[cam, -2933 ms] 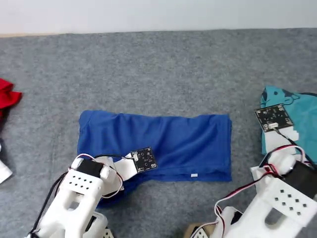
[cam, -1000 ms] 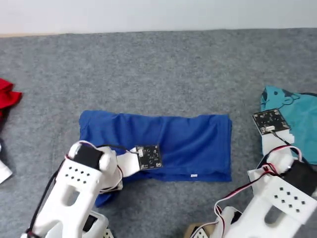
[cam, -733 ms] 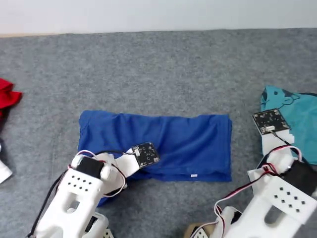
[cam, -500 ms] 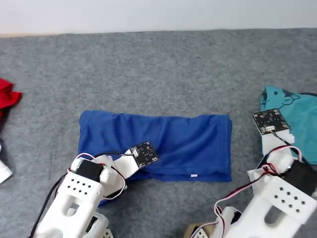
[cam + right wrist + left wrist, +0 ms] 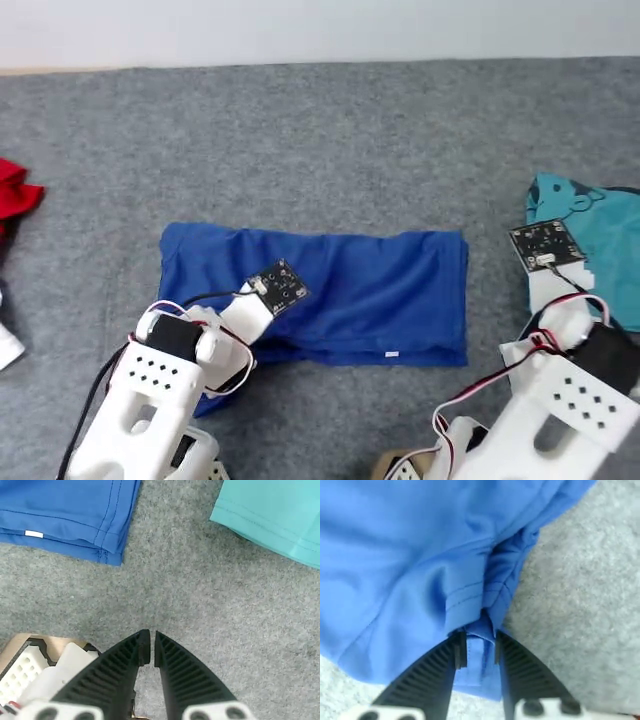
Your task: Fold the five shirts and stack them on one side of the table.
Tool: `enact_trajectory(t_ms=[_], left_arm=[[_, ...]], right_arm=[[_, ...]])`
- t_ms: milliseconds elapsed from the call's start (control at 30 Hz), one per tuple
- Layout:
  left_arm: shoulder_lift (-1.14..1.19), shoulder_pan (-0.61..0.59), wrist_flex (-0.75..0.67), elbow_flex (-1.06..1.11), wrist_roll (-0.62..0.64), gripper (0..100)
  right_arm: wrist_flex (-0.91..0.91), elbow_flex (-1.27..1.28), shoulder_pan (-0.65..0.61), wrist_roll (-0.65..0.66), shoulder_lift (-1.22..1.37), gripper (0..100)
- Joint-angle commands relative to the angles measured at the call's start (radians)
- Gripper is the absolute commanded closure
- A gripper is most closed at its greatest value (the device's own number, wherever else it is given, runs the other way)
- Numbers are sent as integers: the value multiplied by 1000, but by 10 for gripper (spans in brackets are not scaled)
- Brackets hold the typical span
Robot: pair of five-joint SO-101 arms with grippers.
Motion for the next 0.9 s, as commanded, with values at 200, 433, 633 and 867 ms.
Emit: enact_trajectory(t_ms=[200, 433, 633, 867], left_arm=[[-18, -2, -91, 74, 25, 931], [-11, -2, -146, 107, 25, 935], [-11, 6, -160, 56, 20, 993], [-9, 6, -172, -117, 18, 997]], right_arm=[[13, -8, 2, 6, -8, 962], [13, -8, 2, 3, -8, 962], [13, -8, 2, 3, -8, 962], [13, -8, 2, 2, -13, 962]])
